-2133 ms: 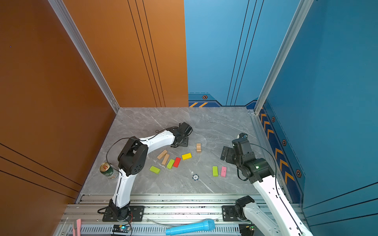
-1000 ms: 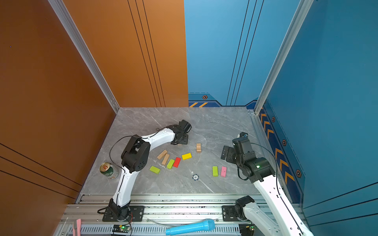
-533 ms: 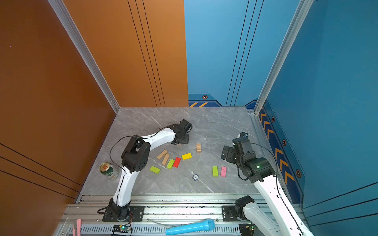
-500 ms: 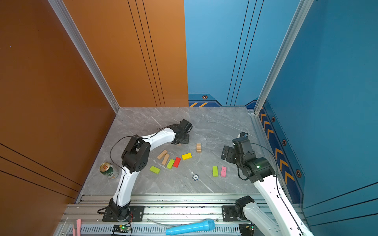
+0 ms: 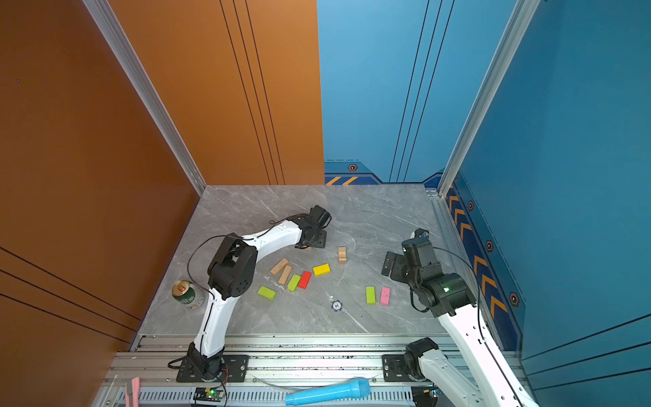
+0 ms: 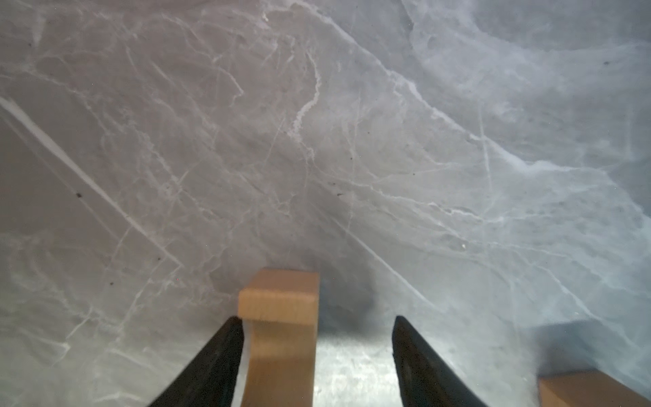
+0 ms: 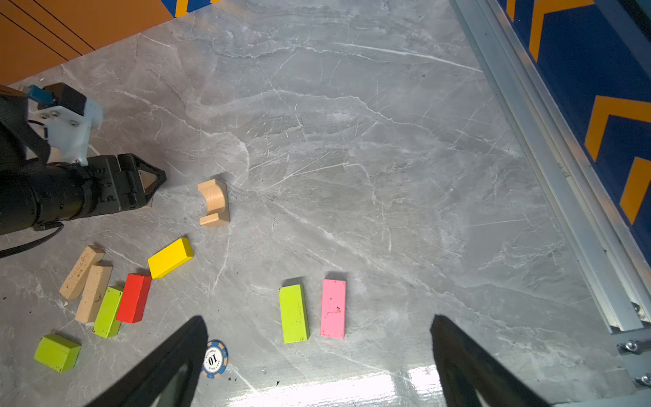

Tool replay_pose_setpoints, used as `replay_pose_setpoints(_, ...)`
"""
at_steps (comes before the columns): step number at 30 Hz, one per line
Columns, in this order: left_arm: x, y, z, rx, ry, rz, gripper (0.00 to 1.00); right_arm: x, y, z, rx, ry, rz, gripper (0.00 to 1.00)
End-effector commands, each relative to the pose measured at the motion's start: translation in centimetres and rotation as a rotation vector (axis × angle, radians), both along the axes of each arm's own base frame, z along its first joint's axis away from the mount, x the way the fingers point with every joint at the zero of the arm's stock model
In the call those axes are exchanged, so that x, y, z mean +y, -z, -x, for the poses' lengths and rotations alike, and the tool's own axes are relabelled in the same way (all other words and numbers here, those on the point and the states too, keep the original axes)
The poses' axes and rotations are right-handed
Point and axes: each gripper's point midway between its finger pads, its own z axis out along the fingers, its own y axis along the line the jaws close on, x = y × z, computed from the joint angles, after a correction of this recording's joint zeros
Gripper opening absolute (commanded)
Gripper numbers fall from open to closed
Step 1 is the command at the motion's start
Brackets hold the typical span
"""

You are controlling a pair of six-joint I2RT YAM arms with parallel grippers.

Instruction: Build the wood block tower

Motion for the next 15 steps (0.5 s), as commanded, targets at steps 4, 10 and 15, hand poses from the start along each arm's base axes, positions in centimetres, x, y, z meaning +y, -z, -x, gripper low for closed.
replay_pose_setpoints(4, 0.6, -5.2, 1.7, -0.061, 0.014, 0.029, 0.71, 0.0, 1.5, 0.2, 0.054, 0.005, 0.014, 1.00)
replay_pose_setpoints(10, 2.7, -5.2, 4.0, -0.053, 0.011, 0.070, 0.73, 0.5, 1.5, 0.0, 0.055, -0.001, 0.009, 1.00)
replay_pose_setpoints(15, 3.0, -3.3, 5.0, -0.016, 0.022, 0.156, 0.76, 1.2, 1.6, -0.3, 0.053, -0.012, -0.001, 1.00)
